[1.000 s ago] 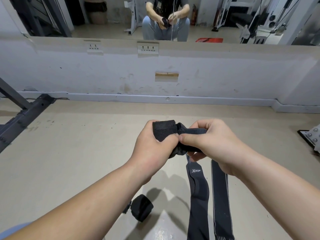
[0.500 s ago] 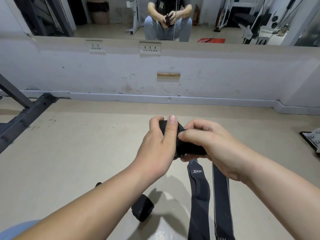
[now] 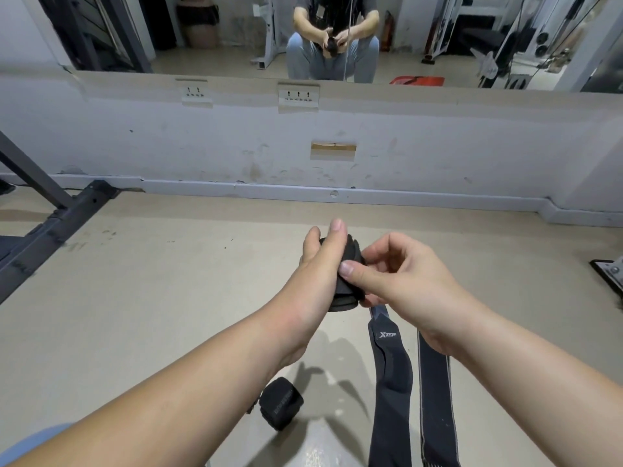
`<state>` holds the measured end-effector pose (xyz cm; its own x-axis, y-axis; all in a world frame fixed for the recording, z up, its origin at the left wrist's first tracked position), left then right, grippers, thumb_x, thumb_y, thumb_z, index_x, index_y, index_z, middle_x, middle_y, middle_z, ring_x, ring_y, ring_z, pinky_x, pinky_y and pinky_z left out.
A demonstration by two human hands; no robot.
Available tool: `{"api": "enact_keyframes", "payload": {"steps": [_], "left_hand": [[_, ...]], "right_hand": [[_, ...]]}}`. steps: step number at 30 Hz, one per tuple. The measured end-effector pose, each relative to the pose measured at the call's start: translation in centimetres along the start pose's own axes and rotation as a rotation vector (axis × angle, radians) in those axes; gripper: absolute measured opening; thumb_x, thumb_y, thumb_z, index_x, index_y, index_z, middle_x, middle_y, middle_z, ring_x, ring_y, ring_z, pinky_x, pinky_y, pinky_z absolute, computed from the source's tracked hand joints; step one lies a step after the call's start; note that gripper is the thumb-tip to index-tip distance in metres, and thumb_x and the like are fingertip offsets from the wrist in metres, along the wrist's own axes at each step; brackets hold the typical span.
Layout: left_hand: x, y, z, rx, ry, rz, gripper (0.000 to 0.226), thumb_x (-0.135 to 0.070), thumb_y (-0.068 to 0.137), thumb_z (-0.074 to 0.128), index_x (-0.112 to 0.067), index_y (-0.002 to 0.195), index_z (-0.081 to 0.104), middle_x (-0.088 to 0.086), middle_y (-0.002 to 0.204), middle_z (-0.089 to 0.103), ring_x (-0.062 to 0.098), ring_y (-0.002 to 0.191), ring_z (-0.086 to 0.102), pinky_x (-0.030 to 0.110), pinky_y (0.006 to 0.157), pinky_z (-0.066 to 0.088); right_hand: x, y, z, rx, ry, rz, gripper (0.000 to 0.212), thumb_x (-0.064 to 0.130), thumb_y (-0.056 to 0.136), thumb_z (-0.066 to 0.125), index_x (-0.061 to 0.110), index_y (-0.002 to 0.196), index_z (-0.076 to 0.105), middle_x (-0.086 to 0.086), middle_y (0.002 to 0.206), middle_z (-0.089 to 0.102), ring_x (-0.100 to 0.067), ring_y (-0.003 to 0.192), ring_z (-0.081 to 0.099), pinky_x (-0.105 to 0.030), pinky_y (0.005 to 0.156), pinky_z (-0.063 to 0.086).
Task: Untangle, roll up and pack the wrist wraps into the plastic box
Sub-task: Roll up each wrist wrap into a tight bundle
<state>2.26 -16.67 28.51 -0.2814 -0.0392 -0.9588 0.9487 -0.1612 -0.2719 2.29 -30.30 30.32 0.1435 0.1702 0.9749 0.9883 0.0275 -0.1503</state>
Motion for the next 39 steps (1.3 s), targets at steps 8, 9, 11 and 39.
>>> {"api": "enact_keyframes", "payload": {"steps": [8,9,11,39], "left_hand": [[0.2,0.1,-0.3,-0.046,0.024,0.112,0.082,-0.068,0.088,0.06,-0.041,0.161,0.034,-0.015,0.137,0.068,0.007,0.129,0.064,0.039,0.119,0.044],[0.1,0.2,-0.4,-0.049,-0.001,0.109,0.076,-0.067,0.088,0.059,-0.042,0.157,0.04,-0.013,0.138,0.068,0.009,0.129,0.064,0.041,0.118,0.044],[0.0,0.4,-0.6,-0.054,-0.042,0.101,0.059,-0.061,0.097,0.058,-0.043,0.152,0.048,-0.012,0.14,0.068,0.011,0.131,0.064,0.045,0.118,0.045],[-0.4,-0.4,-0.4,-0.087,-0.101,0.125,0.021,-0.03,0.106,0.062,-0.019,0.112,0.08,-0.001,0.104,0.083,0.017,0.102,0.078,0.034,0.1,0.056]], "right_hand": [[0.0,0.9,-1.0,-0.073,0.022,0.012,0.049,0.035,0.075,0.095,0.016,0.093,0.053,0.017,0.055,0.045,-0.013,0.056,0.045,-0.033,0.056,0.04],[-0.1,1.0,-1.1,-0.054,0.036,0.023,0.052,0.036,0.073,0.096,0.017,0.093,0.052,0.016,0.056,0.045,-0.012,0.055,0.045,-0.031,0.055,0.038],[-0.2,1.2,-1.1,-0.021,0.072,0.048,0.062,0.044,0.064,0.099,0.018,0.098,0.054,0.013,0.062,0.05,-0.014,0.055,0.047,-0.033,0.057,0.038],[-1.3,-0.2,1.3,0.021,-0.333,-0.033,0.042,0.058,0.107,0.033,0.02,0.121,0.045,0.006,0.104,0.065,-0.005,0.093,0.063,-0.027,0.08,0.051]]}}
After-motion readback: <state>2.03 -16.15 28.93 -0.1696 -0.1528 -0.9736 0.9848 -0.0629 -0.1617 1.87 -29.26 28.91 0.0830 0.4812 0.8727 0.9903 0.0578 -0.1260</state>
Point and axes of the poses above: each hand's wrist, its own y-axis towards the middle knuckle, its own z-axis out of the palm, x = y × z, the point moved 5 cm from there along y, towards the middle knuckle
